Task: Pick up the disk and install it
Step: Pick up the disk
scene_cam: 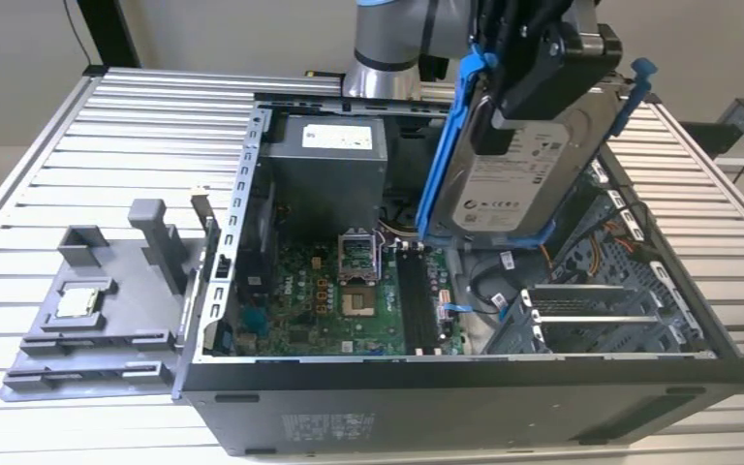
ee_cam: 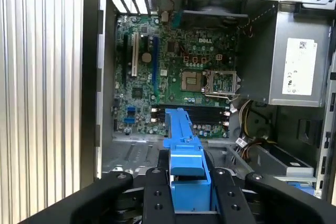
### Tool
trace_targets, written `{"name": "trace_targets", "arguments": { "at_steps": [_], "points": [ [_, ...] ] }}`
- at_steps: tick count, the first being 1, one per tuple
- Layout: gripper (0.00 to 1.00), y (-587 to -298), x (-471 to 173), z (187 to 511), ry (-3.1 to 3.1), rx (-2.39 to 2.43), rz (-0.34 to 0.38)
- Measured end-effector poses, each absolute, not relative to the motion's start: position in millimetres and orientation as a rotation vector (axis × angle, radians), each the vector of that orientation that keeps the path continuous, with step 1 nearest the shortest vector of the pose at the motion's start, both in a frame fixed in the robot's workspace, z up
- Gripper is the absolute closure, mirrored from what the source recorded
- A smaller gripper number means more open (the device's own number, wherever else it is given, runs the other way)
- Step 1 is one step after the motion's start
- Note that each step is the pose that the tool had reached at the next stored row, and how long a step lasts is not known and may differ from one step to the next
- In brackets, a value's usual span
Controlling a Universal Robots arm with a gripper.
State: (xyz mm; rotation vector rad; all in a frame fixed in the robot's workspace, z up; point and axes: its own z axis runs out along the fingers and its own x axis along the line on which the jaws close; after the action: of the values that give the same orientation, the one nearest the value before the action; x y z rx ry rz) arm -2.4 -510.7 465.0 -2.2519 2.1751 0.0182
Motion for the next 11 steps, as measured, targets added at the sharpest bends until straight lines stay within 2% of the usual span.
{"name": "trace_targets", "arguments": {
  "at_steps": [11],
  "points": [
    [1.00,-536,31,465,2.175,-2.252,0.018]
  ]
}}
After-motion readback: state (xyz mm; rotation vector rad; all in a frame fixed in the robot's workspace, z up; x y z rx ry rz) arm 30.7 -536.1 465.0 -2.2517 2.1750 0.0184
